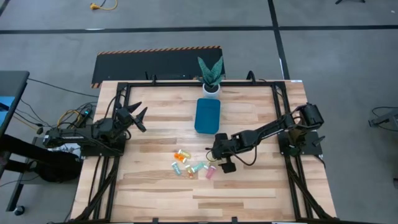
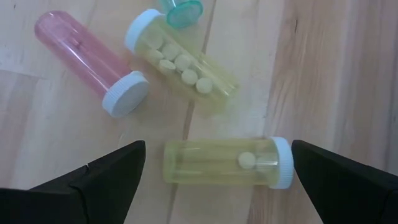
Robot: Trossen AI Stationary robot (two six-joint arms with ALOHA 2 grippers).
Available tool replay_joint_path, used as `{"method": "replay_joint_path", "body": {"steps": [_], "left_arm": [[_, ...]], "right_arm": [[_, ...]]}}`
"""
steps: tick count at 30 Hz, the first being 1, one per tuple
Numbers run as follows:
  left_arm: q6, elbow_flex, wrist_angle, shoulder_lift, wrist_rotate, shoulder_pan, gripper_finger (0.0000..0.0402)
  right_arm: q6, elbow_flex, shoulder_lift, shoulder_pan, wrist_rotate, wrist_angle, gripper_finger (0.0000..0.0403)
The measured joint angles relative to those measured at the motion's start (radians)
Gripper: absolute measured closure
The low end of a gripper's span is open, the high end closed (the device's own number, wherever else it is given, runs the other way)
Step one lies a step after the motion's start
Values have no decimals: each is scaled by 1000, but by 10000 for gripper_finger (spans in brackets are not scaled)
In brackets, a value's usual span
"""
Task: Pick and place pill bottles into a basket
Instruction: Put the yellow pill bottle into the bin
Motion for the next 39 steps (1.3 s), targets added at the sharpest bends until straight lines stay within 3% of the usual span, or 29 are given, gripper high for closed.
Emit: {"method": "replay_joint_path", "body": {"steps": [18,32,39], "left_arm": [[0,0,0,0,-1,0,226],[0,0,0,0,-1,0,226],[0,0,0,0,-1,0,226]], "right_arm": [[0,0,0,0,0,-8,94],[-19,23,0,0,1,-35,97],[-29,102,0,-18,10,-151,97]]}}
